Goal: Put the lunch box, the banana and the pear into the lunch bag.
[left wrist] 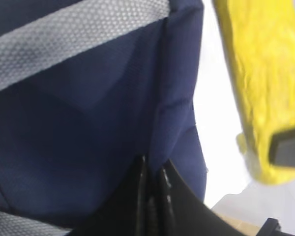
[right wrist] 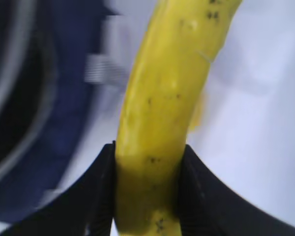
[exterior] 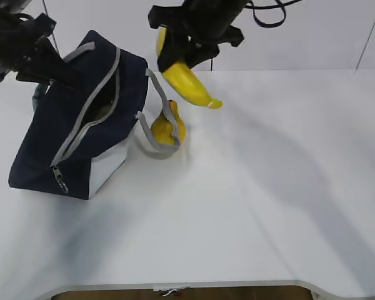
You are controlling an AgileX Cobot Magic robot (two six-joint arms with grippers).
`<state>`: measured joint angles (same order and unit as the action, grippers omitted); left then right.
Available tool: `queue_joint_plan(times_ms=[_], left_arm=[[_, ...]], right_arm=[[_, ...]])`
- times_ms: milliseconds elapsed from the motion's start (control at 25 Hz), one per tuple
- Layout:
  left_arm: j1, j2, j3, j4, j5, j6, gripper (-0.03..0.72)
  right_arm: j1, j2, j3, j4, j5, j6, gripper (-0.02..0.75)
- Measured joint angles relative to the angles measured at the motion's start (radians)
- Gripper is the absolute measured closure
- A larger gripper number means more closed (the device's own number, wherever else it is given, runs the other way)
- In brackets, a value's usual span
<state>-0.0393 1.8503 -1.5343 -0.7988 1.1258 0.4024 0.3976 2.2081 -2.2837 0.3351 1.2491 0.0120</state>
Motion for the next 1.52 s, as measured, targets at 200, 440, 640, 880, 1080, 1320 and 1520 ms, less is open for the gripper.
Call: queue_joint_plan(times_ms=[200,440,640,880,1080,1320,1520], left_arm=[[0.000,0.000,0.000,-0.073,0.002,0.020,0.684],[0.000,0.001,0.000,-0.112,0.002,0.021,0.684],[0.000,0.002,0.000,-0.170,0.000,0.034,0.684],[0.000,0.002,0.000,-0.231,-0.001,0.049,0.685],[0.000,0.003,0.000,-0.235,-0.001,0.049,0.685],[0.000,0.003,0.000,-0.235,-0.001,0.051,0.685],[0.000,0.003,0.000,-0.239,0.001,0.053,0.685]], right_arm=[[0.006,0.009,0.000,0.242,0.002,-0.065,0.467],[0.032,0.013,0.000,0.320,0.002,-0.115,0.467],[0.034,0.046,0.000,0.315,0.002,-0.124,0.467],[0.034,0.116,0.000,0.294,0.000,-0.126,0.467],[0.034,0.123,0.000,0.354,-0.002,-0.120,0.466],[0.034,0.123,0.000,0.387,-0.051,-0.108,0.411],[0.034,0.123,0.000,0.417,-0.075,-0.097,0.293]])
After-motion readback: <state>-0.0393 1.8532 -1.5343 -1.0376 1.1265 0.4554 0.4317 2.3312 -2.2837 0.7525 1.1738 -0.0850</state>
